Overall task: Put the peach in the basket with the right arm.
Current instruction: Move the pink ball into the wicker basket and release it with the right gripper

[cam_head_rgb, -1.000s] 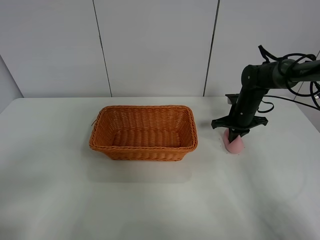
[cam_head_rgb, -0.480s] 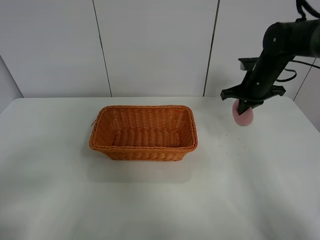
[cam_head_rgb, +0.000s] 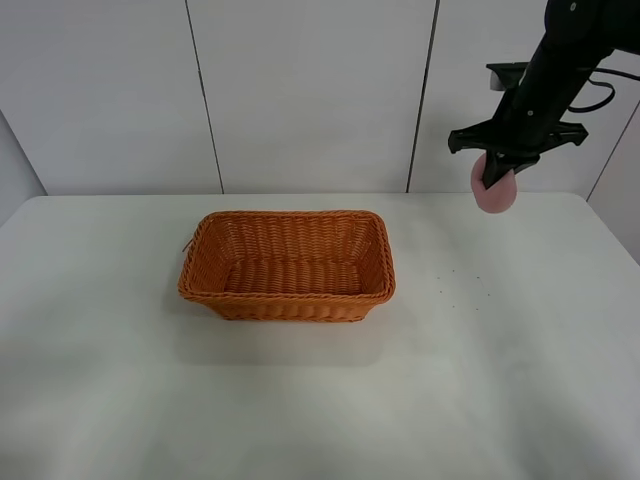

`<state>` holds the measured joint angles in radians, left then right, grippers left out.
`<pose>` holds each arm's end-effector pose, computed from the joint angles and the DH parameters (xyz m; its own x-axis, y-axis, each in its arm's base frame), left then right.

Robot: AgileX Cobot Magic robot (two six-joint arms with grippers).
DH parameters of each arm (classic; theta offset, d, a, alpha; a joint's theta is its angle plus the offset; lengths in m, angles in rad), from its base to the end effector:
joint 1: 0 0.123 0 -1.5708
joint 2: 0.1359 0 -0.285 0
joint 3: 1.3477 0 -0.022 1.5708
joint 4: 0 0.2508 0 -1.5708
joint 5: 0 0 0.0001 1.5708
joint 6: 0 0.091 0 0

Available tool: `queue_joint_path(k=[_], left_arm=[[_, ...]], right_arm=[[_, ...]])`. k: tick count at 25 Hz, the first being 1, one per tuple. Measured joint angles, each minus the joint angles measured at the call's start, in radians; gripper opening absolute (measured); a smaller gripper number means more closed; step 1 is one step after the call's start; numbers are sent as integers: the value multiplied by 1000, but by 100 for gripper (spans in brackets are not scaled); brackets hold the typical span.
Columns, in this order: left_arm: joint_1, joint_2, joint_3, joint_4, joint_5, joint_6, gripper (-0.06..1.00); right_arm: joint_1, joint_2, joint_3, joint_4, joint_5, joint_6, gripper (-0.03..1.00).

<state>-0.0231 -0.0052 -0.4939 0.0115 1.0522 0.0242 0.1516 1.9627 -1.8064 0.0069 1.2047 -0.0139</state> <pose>-0.0046 0.0010 0.2763 -0.4485 0.0403 -0.8929 0.0276 0.9991 0.0312 0.4169 0.0643 0.2868 -0.9434 -0.1557 -0.2927 -0.1637 0.9865 0.0028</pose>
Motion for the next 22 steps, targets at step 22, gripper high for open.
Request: queue_joint_path(k=[22], left_arm=[[0, 0, 0, 1, 0, 0, 99]], right_arm=[[527, 192, -101, 3, -250, 4, 0]])
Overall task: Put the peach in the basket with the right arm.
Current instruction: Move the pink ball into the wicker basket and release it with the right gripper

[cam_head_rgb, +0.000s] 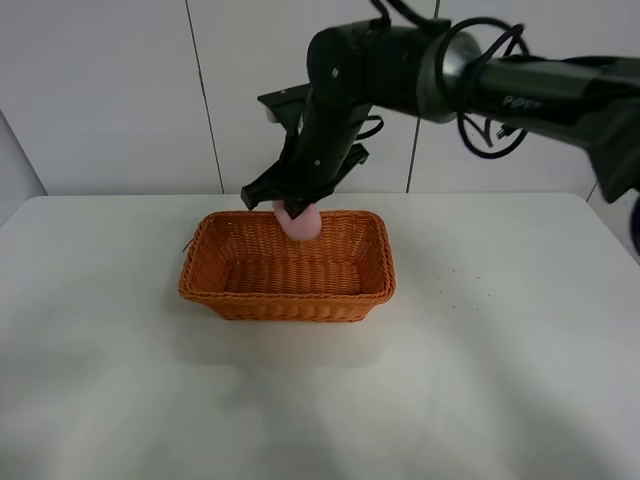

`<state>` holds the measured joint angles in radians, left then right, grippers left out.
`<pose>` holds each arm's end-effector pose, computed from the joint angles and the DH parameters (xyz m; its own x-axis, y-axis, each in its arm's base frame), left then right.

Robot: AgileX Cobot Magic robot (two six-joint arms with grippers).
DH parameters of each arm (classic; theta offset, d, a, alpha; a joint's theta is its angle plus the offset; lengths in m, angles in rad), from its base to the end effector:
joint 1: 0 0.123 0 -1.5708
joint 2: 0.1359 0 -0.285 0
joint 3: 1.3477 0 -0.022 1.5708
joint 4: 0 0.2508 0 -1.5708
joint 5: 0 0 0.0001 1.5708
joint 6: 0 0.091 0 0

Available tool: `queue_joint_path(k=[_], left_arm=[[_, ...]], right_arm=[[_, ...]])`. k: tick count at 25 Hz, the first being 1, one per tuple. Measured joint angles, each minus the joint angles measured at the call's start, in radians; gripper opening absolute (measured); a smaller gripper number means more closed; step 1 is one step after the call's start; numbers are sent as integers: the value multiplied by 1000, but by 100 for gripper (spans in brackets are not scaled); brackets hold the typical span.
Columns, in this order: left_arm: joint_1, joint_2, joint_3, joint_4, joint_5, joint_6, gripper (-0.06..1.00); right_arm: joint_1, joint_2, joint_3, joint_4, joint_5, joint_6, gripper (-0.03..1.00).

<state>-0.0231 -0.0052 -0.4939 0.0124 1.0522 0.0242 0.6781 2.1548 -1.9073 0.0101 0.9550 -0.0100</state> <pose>-0.0045 0.0011 0.2763 -0.4485 0.0407 -0.8929 0.0271 0.9991 0.0319 0.3725 0.3010 0.2372 -0.6967 -0.5666 -0.4400 -0.6330 0.7741 0.0056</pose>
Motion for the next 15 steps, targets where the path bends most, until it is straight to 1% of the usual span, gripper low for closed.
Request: queue_joint_path(k=[4, 6, 8, 10, 11, 15], left_arm=[[0, 0, 0, 0, 0, 0, 99], [0, 0, 0, 0, 0, 0, 99], [0, 0, 0, 0, 0, 0, 99], [0, 0, 0, 0, 0, 0, 99], [0, 0, 0, 0, 0, 0, 99], [0, 0, 0, 0, 0, 0, 99]], right_arm=[[1, 98, 0, -1, -85, 0, 0], [1, 116, 0, -1, -95, 0, 0], [1, 165, 0, -1, -116, 0, 3], [1, 183, 0, 0, -117, 1, 11], [1, 187, 0, 0, -118, 1, 18], [1, 188, 0, 4, -119, 10, 51]])
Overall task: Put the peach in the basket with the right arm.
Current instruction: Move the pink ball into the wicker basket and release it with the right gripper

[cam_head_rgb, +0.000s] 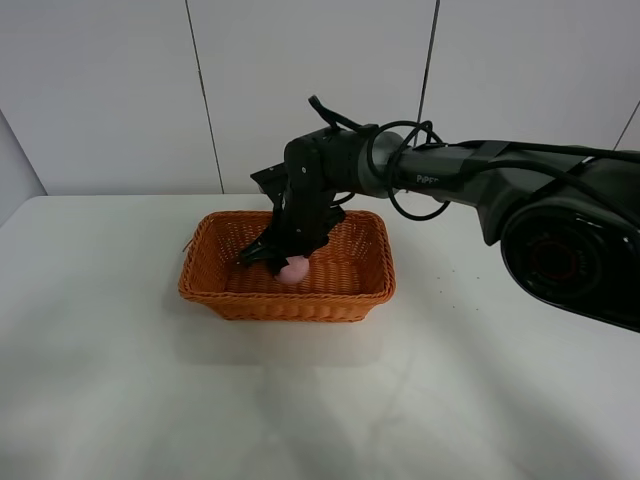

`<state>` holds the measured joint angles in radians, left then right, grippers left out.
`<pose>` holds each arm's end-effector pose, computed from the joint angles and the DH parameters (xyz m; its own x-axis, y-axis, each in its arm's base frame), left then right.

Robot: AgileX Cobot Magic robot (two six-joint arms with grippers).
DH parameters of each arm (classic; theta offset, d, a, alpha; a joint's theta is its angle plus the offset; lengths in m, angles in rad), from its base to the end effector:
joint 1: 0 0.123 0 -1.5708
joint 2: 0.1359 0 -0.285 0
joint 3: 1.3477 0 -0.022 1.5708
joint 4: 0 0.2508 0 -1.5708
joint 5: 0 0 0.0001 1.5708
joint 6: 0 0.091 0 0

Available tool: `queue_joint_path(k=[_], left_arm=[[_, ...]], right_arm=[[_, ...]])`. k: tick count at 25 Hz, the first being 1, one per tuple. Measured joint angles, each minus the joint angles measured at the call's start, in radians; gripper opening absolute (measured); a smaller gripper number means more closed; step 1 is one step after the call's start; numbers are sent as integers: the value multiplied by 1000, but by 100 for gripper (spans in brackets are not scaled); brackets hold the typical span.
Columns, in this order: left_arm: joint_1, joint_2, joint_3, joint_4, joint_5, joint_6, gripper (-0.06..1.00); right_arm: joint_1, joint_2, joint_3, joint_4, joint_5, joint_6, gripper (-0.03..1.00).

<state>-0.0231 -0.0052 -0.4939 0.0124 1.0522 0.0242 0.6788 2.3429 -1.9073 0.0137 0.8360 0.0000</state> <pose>-0.0045 0.0011 0.2763 -0.4485 0.0407 -0.8929 0.0271 0.9991 0.0319 0.3902 0.3160 0.1491 -0.7267 -0.5744 -0.3768 -0.6242 0.7812 0.0129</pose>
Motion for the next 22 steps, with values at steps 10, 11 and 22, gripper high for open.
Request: queue_joint_path(k=[10, 11, 22], left_arm=[[0, 0, 0, 0, 0, 0, 99], [0, 0, 0, 0, 0, 0, 99], [0, 0, 0, 0, 0, 0, 99]], right_arm=[[-1, -20, -132, 0, 141, 20, 65], [-1, -22, -183, -1, 180, 20, 65], [-57, -38, -410, -14, 379, 19, 65]])
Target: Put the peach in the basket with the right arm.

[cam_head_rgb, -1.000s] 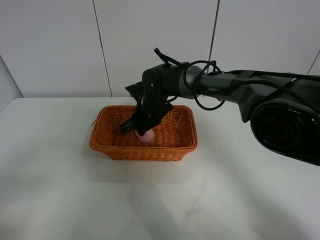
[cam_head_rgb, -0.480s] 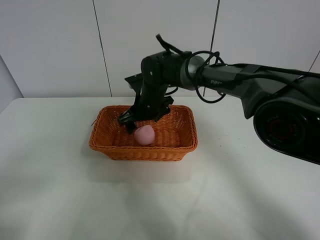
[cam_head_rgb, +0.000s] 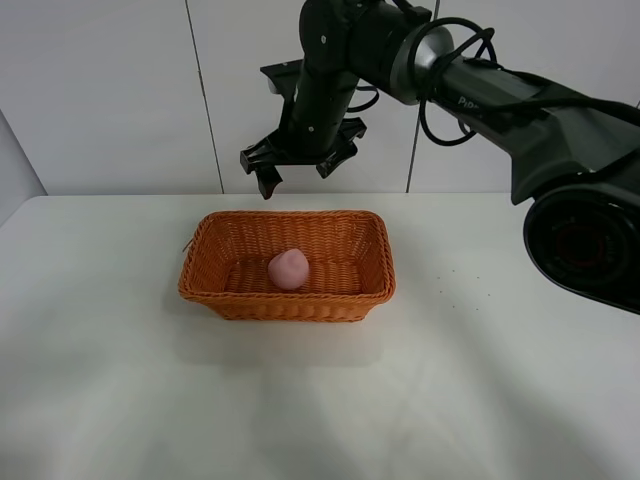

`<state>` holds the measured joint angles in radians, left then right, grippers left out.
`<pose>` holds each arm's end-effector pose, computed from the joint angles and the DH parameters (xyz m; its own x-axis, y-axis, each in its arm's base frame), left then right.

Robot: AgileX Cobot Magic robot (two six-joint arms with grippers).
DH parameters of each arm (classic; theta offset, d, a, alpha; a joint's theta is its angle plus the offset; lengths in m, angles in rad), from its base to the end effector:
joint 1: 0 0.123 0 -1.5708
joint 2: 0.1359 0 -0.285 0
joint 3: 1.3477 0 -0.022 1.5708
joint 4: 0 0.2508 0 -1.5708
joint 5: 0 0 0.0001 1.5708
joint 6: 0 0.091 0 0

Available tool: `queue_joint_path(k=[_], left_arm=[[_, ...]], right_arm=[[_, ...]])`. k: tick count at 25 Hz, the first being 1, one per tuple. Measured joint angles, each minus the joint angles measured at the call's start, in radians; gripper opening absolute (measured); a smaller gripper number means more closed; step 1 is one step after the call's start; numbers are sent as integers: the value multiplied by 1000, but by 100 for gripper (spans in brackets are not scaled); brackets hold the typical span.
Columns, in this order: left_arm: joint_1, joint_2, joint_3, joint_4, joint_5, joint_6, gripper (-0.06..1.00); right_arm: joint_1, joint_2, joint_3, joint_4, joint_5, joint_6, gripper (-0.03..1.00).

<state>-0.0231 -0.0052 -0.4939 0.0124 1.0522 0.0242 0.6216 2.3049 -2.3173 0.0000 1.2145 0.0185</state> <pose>-0.0045 0.0011 0.2763 -0.4485 0.0407 -0.8929 0.0271 0.9991 0.0319 0.4107 0.2942 0.2719 -0.7406 -0.5077 -0.4402 -0.5687 0.8225 0.0081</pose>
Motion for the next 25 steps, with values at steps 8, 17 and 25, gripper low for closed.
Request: queue_joint_path(k=[8, 17, 25], left_arm=[[0, 0, 0, 0, 0, 0, 99], [0, 0, 0, 0, 0, 0, 99], [0, 0, 0, 0, 0, 0, 99]], right_arm=[[-189, 1, 0, 0, -1, 1, 65], [-482, 1, 0, -6, -6, 1, 65], [-612, 1, 0, 0, -2, 1, 65]])
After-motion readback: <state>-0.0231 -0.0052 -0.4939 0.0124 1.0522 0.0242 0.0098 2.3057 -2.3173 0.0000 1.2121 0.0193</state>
